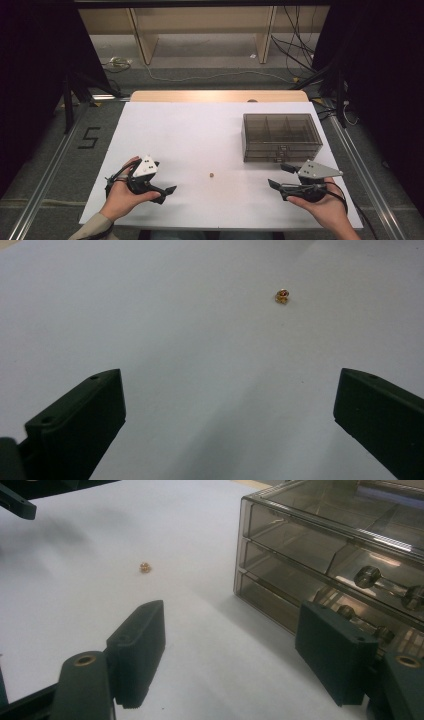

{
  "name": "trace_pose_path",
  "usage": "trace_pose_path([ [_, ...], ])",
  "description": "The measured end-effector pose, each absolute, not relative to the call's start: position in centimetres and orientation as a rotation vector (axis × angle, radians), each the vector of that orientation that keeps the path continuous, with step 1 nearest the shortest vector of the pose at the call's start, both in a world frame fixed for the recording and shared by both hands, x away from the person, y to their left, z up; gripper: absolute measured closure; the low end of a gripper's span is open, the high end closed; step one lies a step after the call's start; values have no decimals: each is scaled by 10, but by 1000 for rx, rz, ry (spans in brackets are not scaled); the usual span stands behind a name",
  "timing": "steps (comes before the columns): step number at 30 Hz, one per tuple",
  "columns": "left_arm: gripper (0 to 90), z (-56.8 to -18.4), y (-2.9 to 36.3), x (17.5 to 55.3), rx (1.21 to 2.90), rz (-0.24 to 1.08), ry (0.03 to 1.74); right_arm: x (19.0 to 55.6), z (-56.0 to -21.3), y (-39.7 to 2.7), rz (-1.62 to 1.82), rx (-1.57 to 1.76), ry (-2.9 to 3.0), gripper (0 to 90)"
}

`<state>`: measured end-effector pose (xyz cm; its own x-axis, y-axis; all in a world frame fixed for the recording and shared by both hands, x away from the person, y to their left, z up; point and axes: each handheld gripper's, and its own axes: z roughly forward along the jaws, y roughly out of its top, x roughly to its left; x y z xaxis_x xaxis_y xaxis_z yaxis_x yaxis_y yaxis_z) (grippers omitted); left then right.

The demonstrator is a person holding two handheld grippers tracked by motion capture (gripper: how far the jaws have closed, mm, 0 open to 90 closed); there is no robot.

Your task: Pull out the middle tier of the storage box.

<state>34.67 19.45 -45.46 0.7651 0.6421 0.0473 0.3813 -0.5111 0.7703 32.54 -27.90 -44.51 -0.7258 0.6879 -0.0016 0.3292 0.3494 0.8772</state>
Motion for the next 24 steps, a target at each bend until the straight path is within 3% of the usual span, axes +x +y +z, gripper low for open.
trace_pose_path([
  [6,7,-455,195,347,2165,431,766,326,-446,-277,1290,863,2253,311],
  [12,14,-455,195,344,2172,441,751,333,-449,-270,1039,712,2260,448],
  [24,35,-453,195,343,2172,462,741,354,-459,-254,557,382,2189,581],
])
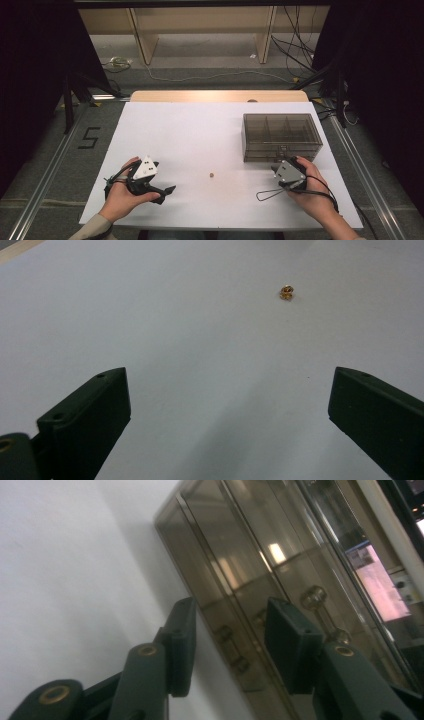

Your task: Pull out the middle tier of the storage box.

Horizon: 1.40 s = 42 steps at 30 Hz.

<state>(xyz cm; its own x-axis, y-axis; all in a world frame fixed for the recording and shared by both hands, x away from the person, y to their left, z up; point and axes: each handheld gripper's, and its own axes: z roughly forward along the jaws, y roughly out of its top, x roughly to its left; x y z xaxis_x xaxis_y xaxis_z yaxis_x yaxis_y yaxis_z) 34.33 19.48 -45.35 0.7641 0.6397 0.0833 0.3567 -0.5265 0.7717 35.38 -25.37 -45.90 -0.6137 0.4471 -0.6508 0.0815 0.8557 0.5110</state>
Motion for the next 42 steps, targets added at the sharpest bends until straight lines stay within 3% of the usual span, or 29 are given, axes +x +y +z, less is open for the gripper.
trace_pose_path([
  [23,61,-455,195,342,2167,454,732,370,-470,-245,262,199,2130,665],
  [31,79,-455,195,342,2175,458,723,370,-471,-242,188,148,2087,778],
  [42,103,-455,194,341,2176,451,718,369,-471,-241,172,141,2078,794],
])
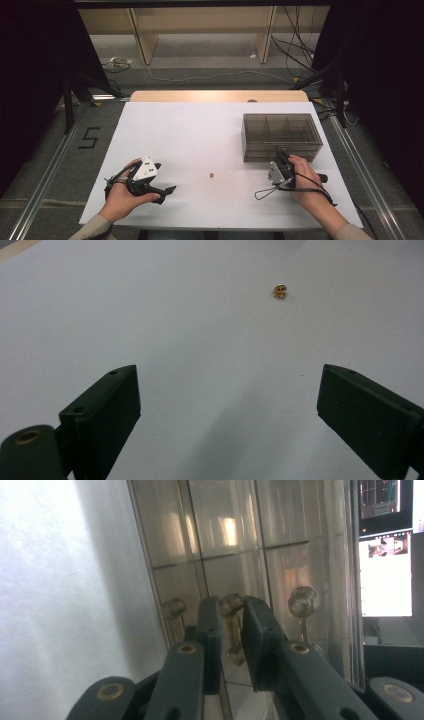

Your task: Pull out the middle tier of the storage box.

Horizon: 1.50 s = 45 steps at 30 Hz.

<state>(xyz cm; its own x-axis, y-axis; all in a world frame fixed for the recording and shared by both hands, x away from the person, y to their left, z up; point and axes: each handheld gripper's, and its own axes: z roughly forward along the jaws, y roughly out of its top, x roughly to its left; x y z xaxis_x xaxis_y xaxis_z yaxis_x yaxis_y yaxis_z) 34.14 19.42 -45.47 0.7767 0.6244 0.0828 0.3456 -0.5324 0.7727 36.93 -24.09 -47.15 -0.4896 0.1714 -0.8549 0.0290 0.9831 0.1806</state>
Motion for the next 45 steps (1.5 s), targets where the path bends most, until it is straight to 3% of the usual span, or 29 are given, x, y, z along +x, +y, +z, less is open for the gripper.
trace_pose_path([
  [13,106,-455,195,341,2175,455,718,368,-471,-240,172,139,2086,799],
  [16,107,-455,194,341,2177,456,717,365,-469,-239,174,139,2083,852],
  [25,112,-455,195,342,2175,455,716,368,-472,-240,137,147,2096,742],
  [45,143,-454,194,340,2176,476,702,368,-474,-238,80,94,2052,802],
])
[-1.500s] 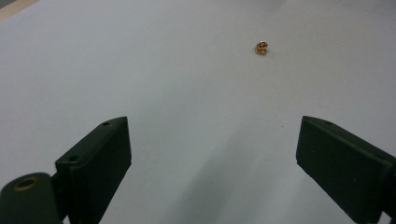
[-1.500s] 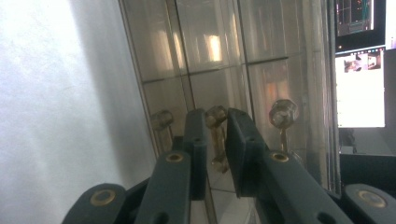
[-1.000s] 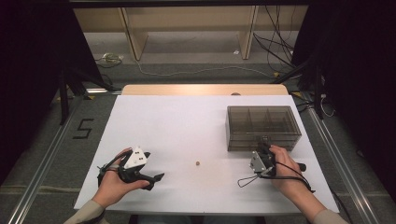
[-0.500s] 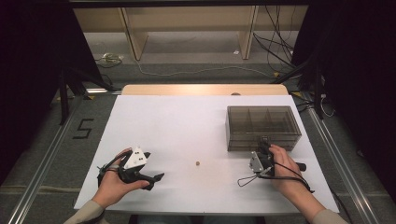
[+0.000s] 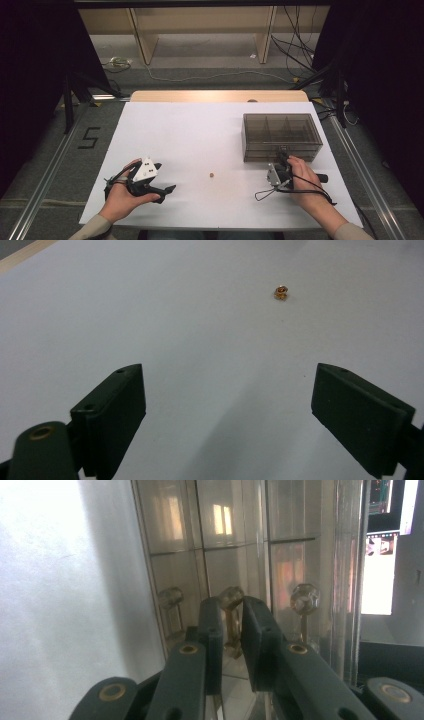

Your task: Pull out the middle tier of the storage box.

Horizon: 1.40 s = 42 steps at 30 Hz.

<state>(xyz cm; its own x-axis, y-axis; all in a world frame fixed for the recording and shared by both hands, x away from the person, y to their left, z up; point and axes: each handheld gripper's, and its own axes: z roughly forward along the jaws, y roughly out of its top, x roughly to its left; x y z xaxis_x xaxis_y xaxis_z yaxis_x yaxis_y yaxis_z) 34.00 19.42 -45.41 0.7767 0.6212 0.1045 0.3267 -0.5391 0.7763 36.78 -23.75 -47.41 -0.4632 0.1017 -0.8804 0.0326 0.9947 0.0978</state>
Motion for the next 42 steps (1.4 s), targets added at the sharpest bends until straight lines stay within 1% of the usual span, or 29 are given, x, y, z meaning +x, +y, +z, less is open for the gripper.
trace_pose_path([
  [26,153,-454,195,339,2177,486,701,368,-471,-238,76,91,2076,801],
  [36,153,-454,196,338,2174,493,705,361,-469,-238,78,92,2097,794],
  [37,153,-454,196,338,2176,493,705,360,-468,-239,83,91,2105,786],
  [38,153,-454,196,338,2175,494,705,359,-466,-240,97,103,2120,756],
  [39,153,-454,196,338,2175,494,705,359,-466,-240,97,103,2120,756],
  [41,153,-453,196,337,2171,500,703,355,-456,-246,189,176,2171,658],
  [42,153,-453,196,337,2171,500,703,355,-456,-246,189,176,2171,658],
])
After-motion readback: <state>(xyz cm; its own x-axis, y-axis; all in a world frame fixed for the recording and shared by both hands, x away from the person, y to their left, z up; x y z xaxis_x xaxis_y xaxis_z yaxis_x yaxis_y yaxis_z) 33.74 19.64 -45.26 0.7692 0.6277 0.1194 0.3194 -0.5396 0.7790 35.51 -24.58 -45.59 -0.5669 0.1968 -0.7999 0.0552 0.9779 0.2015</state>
